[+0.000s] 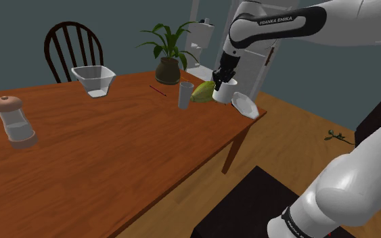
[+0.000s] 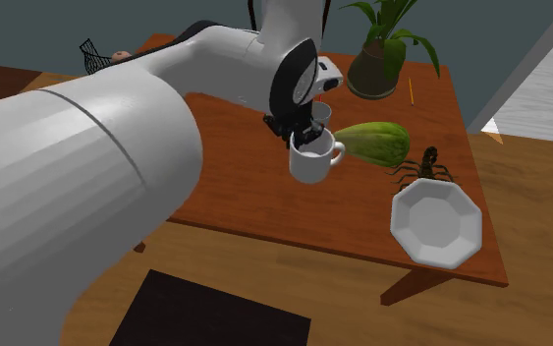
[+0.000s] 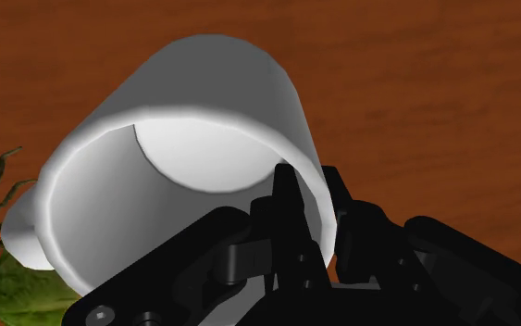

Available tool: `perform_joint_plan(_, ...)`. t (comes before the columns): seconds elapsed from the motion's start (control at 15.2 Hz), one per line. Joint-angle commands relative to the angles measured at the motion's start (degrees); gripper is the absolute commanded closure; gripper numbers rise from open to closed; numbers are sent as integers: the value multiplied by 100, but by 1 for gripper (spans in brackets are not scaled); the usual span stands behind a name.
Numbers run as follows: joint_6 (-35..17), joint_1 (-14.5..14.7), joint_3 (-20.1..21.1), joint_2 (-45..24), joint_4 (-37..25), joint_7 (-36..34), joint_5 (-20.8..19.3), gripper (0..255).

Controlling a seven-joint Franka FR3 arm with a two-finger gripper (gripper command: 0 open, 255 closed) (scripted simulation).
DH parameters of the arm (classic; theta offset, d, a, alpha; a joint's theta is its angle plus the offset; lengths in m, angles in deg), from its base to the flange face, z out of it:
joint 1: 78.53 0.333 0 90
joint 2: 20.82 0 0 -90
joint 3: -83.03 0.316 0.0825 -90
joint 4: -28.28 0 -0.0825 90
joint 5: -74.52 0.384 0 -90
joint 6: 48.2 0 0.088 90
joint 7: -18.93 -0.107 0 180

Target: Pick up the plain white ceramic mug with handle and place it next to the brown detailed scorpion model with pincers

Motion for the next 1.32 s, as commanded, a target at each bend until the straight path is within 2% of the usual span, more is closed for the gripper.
perform_joint_plan(0.0,16,-120,-159,-107,-132,301,32,255)
perform_joint_plan(0.46,147,-551,-649,-777,-920,1302,267,255)
perform_joint_plan(0.86,392,-992,-977,-1563,-1898,2134,600,255)
perform_joint_plan(1.25,-55,-993,-963,-1610,-1496,2160,626,255)
